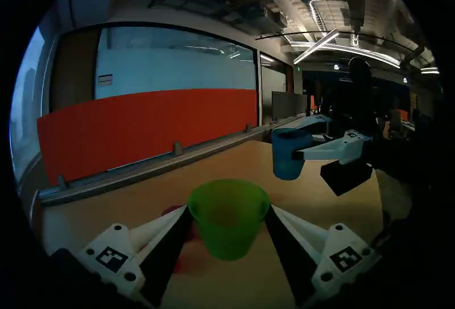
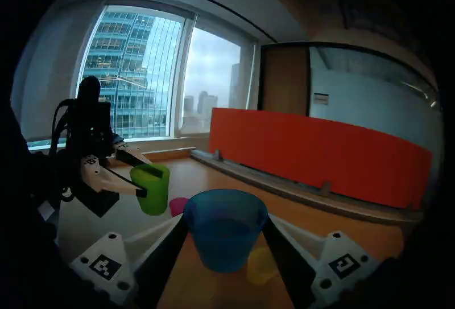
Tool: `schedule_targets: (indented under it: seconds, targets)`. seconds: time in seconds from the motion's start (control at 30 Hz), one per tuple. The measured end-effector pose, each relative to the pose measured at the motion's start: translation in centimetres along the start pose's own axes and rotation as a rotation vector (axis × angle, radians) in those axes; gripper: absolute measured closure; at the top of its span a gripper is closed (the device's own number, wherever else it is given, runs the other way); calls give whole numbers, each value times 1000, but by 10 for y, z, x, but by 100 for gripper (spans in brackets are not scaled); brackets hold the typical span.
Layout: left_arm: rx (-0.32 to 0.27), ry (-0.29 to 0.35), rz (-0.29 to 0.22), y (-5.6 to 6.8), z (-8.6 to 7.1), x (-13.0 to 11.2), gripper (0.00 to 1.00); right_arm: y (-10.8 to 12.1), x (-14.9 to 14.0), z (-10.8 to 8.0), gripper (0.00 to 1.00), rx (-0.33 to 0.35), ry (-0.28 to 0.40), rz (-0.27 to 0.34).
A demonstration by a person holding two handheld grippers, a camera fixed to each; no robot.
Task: Pour water
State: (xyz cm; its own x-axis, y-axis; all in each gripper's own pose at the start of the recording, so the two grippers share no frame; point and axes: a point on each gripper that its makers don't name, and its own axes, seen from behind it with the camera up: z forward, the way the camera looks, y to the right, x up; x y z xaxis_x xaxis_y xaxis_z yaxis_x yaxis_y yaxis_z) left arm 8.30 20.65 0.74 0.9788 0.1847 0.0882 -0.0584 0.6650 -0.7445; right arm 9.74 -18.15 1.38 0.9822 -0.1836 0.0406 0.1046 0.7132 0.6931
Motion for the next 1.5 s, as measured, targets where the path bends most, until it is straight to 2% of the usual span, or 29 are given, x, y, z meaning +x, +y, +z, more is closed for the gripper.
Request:
schedule_targets:
  seconds: [0.67,1.5]
  targets:
    - [-40,32,9,29,0,4,13,-4,45,14,9,30,50,-122]
    - [-62,61,3,46,4,15,13,-5,94,30,9,47,86,-334]
